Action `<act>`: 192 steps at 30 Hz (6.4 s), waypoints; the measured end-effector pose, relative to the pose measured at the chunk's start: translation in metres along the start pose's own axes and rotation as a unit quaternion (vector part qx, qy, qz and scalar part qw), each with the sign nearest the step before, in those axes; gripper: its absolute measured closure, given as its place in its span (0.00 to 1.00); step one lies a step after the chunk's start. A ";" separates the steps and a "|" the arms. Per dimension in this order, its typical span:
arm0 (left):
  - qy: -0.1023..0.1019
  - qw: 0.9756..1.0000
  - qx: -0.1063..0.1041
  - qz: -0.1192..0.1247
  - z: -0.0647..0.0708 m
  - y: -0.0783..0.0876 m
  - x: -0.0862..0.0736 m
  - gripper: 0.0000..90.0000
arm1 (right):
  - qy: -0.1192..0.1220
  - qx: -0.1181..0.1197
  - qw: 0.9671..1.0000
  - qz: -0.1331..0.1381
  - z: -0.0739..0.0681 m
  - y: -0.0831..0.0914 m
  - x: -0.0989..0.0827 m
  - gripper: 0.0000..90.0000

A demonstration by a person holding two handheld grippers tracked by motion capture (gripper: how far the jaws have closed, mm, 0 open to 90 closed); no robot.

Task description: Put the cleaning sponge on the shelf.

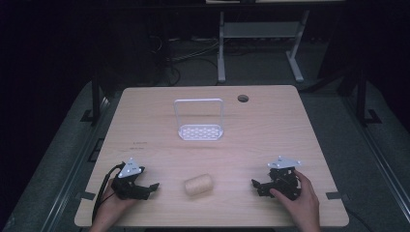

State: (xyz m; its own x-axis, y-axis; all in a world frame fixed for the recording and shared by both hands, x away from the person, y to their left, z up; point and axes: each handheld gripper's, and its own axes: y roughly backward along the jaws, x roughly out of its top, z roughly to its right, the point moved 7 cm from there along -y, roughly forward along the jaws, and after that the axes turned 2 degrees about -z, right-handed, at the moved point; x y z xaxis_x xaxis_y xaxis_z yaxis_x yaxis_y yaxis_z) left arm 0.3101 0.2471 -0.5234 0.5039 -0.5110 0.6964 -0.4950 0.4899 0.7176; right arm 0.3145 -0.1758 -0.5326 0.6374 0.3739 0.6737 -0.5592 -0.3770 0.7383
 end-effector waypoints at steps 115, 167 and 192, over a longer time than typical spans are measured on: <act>-0.141 0.980 -0.144 -0.002 0.095 -0.013 0.084 0.15 | 0.001 0.000 1.000 0.001 0.000 0.000 0.000 0.01; -0.198 0.963 -0.167 -0.078 0.122 -0.067 0.093 0.15 | 0.001 0.000 1.000 0.000 0.000 0.000 0.000 0.01; -0.175 0.966 -0.171 -0.084 0.120 -0.069 0.090 0.45 | 0.001 0.000 1.000 0.000 0.000 0.000 0.000 0.01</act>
State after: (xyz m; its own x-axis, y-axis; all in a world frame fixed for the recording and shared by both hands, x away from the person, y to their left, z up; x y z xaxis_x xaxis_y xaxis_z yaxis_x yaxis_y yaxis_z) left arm 0.3048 0.0829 -0.5113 0.2572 -0.7814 0.5685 -0.1350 0.5535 0.8218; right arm 0.3147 -0.1759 -0.5326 0.6359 0.3752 0.6744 -0.5601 -0.3769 0.7377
